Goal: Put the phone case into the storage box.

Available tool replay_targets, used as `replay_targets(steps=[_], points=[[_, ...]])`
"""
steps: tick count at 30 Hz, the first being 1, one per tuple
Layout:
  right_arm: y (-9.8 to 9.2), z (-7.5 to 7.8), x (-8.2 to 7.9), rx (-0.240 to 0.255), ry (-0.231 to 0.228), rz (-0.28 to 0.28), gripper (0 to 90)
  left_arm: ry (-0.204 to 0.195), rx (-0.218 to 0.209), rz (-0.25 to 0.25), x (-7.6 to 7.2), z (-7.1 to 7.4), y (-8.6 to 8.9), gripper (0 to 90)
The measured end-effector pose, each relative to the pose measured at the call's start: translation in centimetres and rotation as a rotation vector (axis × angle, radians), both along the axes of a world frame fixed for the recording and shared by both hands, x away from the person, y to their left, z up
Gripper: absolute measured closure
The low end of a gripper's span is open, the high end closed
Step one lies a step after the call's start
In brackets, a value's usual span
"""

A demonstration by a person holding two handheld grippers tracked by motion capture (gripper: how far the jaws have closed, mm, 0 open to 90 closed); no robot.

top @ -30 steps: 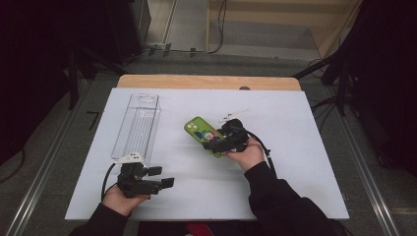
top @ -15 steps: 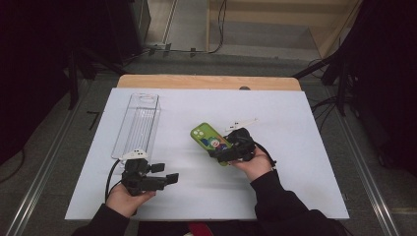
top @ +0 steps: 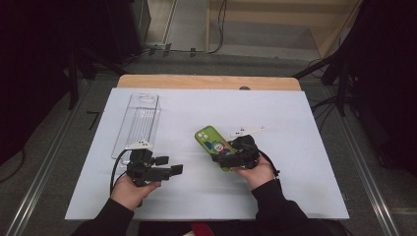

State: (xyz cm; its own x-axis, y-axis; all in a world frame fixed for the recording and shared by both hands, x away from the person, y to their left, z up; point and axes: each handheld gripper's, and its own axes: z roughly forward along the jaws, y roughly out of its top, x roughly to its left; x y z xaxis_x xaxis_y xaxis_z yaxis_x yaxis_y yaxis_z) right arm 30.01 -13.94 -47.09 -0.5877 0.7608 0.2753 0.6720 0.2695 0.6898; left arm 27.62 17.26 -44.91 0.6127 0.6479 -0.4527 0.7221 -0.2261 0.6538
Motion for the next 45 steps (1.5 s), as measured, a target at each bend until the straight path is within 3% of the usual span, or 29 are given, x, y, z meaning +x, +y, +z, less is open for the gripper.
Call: replay_targets(steps=[10, 20, 27, 36, 45], points=[[0.2, -0.4, -1.2, 0.018, -0.013, -0.053, 14.6, -0.025, 0.016, -0.005, 1.5, 0.6, -1.6, 21.2], [0.4, -0.5, -2.1, 0.049, -0.01, -0.134, 14.6, -0.004, 0.011, -0.006, 3.3, 0.9, -2.8, 21.4], [0.6, -0.3, -2.8, 0.073, -0.033, -0.177, 14.6, -0.004, 0.004, -0.01, 4.1, 1.1, -3.6, 21.4], [0.9, -0.9, -3.3, 0.134, -0.055, -0.205, 14.6, -0.011, 0.014, 0.001, 5.1, 1.5, -4.4, 21.5], [1.6, -1.6, -3.4, 0.155, -0.061, -0.202, 14.6, 0.005, 0.006, 0.021, 5.9, 1.2, -5.1, 21.6]])
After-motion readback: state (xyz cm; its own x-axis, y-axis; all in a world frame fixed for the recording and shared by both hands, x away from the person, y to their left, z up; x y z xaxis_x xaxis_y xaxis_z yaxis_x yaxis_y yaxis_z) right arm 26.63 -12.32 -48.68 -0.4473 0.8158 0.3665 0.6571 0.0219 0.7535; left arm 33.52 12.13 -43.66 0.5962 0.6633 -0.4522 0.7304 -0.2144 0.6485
